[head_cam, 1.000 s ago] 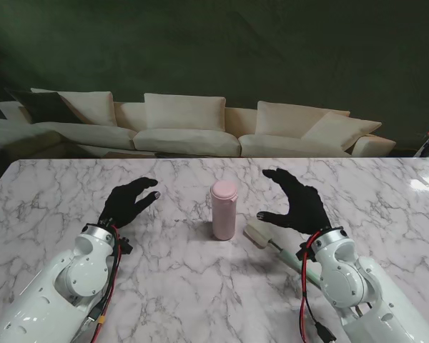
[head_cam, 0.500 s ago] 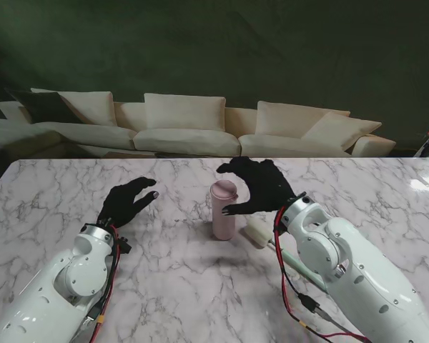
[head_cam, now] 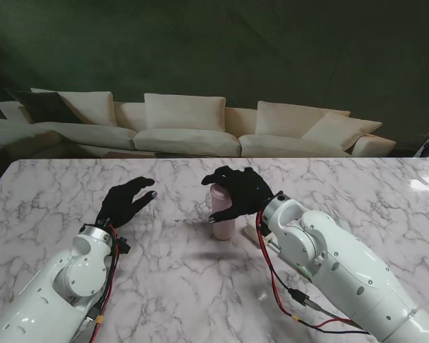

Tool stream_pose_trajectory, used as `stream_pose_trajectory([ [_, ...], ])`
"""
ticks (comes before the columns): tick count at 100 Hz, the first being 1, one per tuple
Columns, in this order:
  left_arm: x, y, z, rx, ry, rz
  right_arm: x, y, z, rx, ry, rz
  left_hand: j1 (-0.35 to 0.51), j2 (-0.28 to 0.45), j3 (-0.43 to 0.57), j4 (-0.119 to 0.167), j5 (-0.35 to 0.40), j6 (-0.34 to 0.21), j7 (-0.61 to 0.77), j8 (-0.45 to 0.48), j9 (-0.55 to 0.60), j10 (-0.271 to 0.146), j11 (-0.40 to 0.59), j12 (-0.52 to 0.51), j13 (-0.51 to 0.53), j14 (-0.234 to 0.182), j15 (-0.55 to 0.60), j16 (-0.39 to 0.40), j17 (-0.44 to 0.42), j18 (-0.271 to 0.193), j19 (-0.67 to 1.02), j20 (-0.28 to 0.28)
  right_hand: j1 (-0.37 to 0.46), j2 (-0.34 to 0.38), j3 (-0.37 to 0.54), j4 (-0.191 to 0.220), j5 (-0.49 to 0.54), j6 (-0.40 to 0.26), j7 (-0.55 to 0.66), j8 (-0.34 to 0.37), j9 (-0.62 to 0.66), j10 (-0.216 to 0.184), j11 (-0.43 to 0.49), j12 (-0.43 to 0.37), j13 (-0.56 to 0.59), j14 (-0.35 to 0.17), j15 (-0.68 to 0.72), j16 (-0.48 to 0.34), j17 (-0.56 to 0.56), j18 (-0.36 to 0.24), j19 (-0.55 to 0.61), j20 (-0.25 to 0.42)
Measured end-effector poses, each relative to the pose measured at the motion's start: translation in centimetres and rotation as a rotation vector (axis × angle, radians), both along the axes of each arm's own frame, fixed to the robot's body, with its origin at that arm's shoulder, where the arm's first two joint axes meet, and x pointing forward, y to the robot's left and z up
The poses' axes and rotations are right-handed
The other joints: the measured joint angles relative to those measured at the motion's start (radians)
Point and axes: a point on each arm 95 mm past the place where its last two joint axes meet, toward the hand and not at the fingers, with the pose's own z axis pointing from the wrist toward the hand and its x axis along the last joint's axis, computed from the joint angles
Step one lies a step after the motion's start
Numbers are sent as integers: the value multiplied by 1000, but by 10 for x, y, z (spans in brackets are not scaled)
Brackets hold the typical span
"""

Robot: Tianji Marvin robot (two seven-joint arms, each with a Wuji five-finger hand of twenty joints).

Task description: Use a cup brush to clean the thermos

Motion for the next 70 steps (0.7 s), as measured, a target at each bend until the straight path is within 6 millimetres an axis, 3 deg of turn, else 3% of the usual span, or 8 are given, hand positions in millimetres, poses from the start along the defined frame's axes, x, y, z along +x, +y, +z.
stream_pose_trajectory([
  [10, 0, 0, 0, -1, 1, 0, 3, 5, -2, -7, 14, 13, 0, 0, 0, 0, 0, 0, 0, 0, 0, 0, 0, 0, 0, 0, 0, 0, 0, 0, 0, 0, 50, -37, -2, 0, 48, 12, 46, -1, 28, 8, 41, 27, 36, 0, 54, 20, 40, -3, 46, 1],
  [26, 0, 1, -1, -3, 3, 1, 9, 10, -4, -10, 30, 24, 0, 0, 0, 0, 0, 0, 0, 0, 0, 0, 0, 0, 0, 0, 0, 0, 0, 0, 0, 0, 141, -39, -22, -1, 103, 12, 139, 27, 75, 18, 144, 114, 88, -11, 193, 81, 123, -31, 154, 20],
  [41, 1, 1, -2, -3, 5, 1, 12, 11, -8, 7, 35, 26, 0, 0, 0, 0, 0, 0, 0, 0, 0, 0, 0, 0, 0, 0, 0, 0, 0, 0, 0, 0, 342, -49, -105, 20, 144, -25, 252, 117, 140, 18, 259, 225, 159, -39, 383, 159, 236, -91, 292, 61],
  [50, 1, 1, -2, -3, 6, 0, 13, 12, -9, 34, 40, 21, 0, 0, 0, 0, 0, 0, 0, 0, 0, 0, 0, 0, 0, 0, 0, 0, 0, 0, 0, 0, 361, -64, 161, 23, 181, -50, 324, 168, 222, -13, 330, 300, 190, -41, 464, 194, 295, -116, 380, 90],
  [54, 1, 0, -3, -3, 7, -1, 13, 13, -9, 38, 38, 21, 0, 0, 0, 0, 0, 0, 0, 0, 0, 0, 0, 0, 0, 0, 0, 0, 0, 0, 0, 0, 354, -83, 222, 20, 191, -51, 346, 182, 242, -20, 345, 324, 200, -35, 473, 199, 322, -128, 418, 94],
  [70, 2, -1, -4, -1, 12, -5, 13, 16, -10, 69, 27, 33, 0, 0, 0, 0, 0, 0, 0, 0, 0, 0, 0, 0, 0, 0, 0, 0, 0, 0, 0, 0, 388, -136, 237, -130, 246, -100, 490, 107, 344, -17, 347, 344, 257, -1, 503, 213, 423, -150, 512, 94],
])
